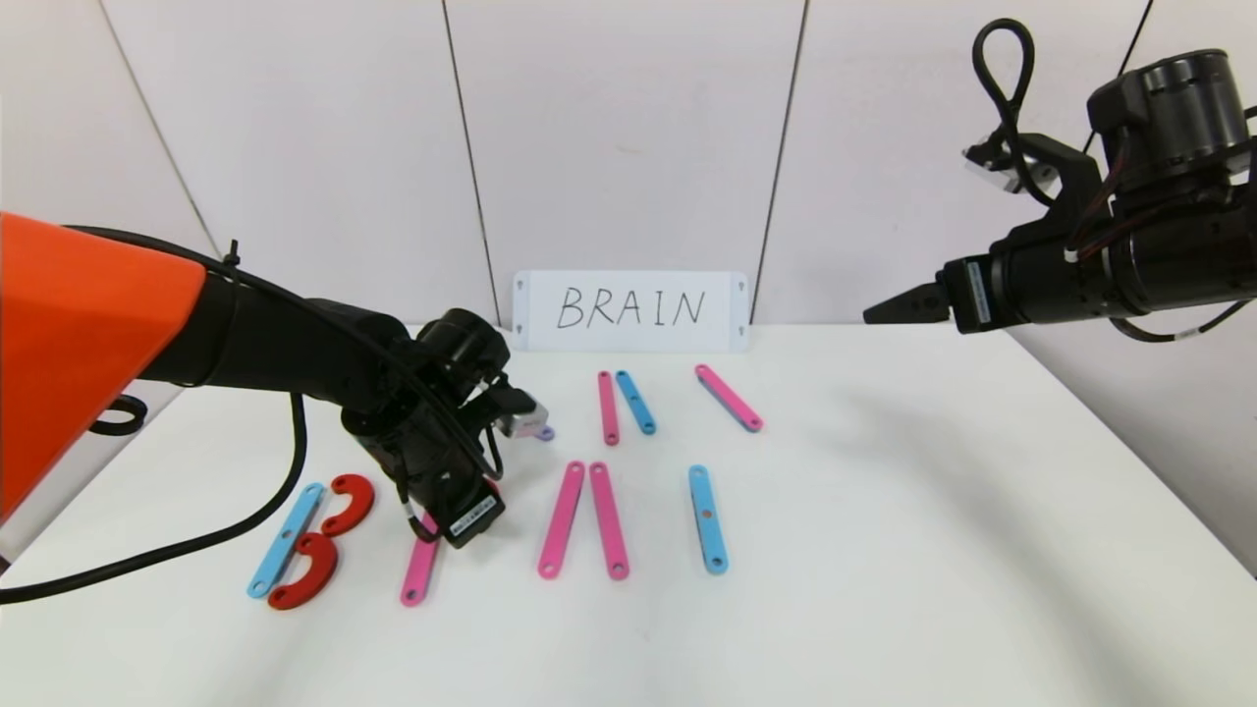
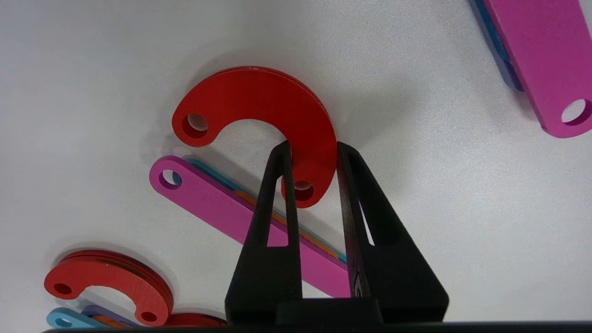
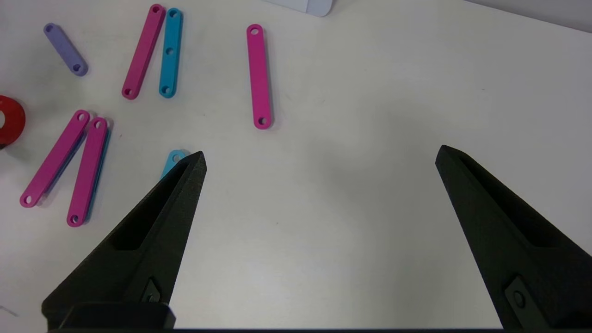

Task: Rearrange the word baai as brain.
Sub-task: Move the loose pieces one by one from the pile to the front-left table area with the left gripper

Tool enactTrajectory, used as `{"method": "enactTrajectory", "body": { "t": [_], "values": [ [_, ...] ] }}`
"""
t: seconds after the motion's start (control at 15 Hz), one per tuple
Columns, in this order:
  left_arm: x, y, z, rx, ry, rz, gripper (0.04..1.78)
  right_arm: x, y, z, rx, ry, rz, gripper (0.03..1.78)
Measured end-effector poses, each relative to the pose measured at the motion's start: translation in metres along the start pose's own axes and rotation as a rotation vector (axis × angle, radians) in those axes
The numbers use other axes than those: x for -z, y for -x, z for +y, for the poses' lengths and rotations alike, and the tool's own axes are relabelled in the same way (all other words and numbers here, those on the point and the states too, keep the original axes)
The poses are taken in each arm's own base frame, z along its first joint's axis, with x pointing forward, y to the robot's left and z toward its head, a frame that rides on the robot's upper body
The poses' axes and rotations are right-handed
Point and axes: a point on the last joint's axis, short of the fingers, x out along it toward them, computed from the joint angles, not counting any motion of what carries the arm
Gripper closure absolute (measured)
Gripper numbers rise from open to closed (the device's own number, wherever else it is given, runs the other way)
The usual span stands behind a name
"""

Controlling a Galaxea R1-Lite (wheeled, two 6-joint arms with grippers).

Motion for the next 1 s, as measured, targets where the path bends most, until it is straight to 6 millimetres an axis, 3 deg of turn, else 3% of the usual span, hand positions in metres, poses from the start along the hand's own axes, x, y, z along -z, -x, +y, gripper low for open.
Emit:
{"method": "enactTrajectory", "body": {
  "t": [0.33,0.53,0.67,1.0],
  "values": [
    [0.0006,-0.0005,0.0002,-0.002,0.000,0.004,1.52,-0.0002,0.0003,0.0005,-0.001,0.002,-0.001,0.07],
    [-0.0019,0.0012,0.0009,-0.005,-0.001,-0.007,1.40,-0.0003,0.0004,0.0002,0.001,0.001,-0.002,0.07],
    [-0.0029,0.0021,0.0014,-0.007,-0.001,-0.012,1.18,-0.0003,0.0004,0.0000,0.001,0.000,-0.002,0.07],
    [-0.0036,0.0030,0.0014,-0.009,-0.002,-0.016,0.38,-0.0003,0.0007,-0.0001,0.002,0.001,-0.003,0.07]
  ]
}}
